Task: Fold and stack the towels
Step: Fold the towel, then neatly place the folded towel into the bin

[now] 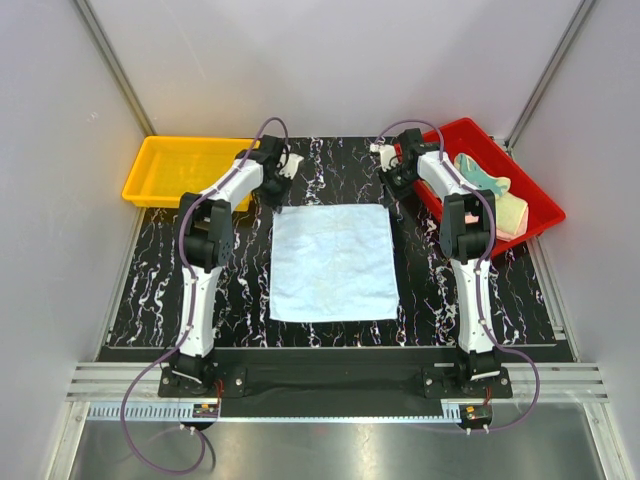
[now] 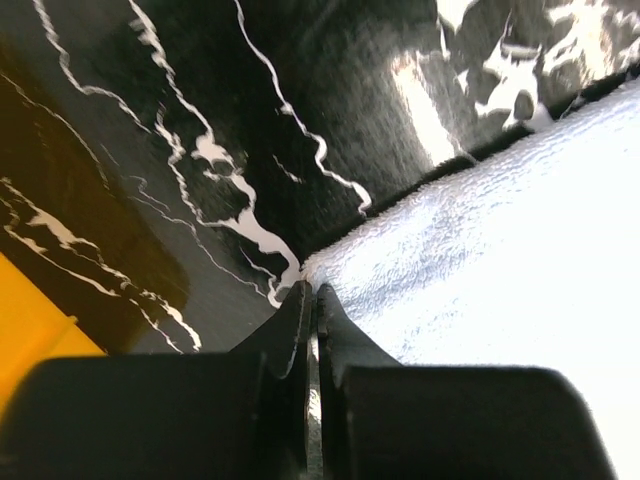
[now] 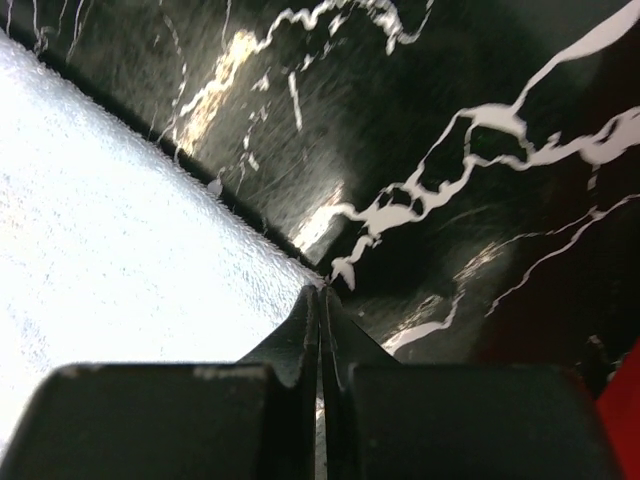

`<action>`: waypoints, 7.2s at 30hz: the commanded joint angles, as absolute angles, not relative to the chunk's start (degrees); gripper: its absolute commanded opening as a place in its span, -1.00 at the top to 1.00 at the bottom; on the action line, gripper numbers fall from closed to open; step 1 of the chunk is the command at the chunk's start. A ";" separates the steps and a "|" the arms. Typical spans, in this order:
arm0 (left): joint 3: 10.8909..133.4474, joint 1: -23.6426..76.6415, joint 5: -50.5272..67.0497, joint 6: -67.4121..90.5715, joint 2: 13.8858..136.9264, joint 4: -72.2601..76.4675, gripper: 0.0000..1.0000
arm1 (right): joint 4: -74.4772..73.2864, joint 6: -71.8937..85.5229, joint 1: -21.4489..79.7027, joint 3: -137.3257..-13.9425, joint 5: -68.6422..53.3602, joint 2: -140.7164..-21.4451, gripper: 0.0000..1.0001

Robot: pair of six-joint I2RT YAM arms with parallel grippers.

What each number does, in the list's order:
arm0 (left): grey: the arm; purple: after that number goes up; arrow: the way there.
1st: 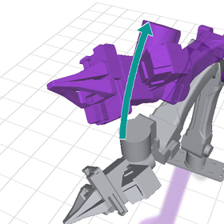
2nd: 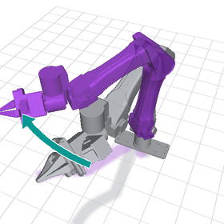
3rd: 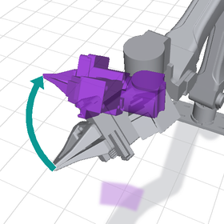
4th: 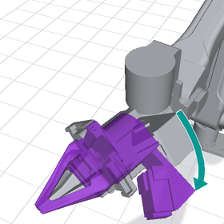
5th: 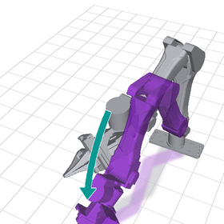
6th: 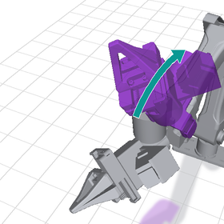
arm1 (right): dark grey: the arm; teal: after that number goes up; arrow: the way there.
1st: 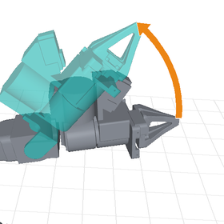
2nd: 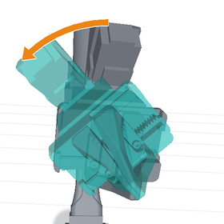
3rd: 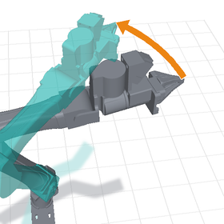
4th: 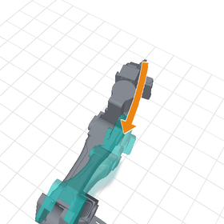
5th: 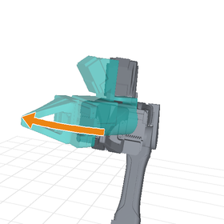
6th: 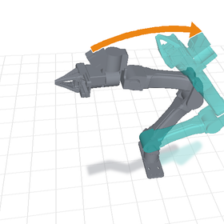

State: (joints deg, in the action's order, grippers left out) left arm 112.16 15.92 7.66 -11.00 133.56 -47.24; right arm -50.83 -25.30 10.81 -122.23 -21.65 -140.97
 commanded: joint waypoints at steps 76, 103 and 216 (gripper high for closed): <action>53.69 32.16 -5.79 15.46 75.58 -45.87 0.74 | -41.83 24.17 23.82 -51.24 -4.03 -79.28 0.94; 42.26 34.37 0.28 34.54 80.77 -27.76 0.23 | -28.55 37.35 24.35 -45.08 -4.14 -83.06 0.60; 120.85 -2.63 -29.54 -1.93 132.27 -24.79 1.00 | -17.84 25.23 23.47 -63.36 -10.02 -82.18 -0.60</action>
State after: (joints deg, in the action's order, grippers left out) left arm 120.75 -1.28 -29.19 -2.44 130.82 -31.42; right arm -20.36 25.45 23.31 -61.82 -10.20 -84.75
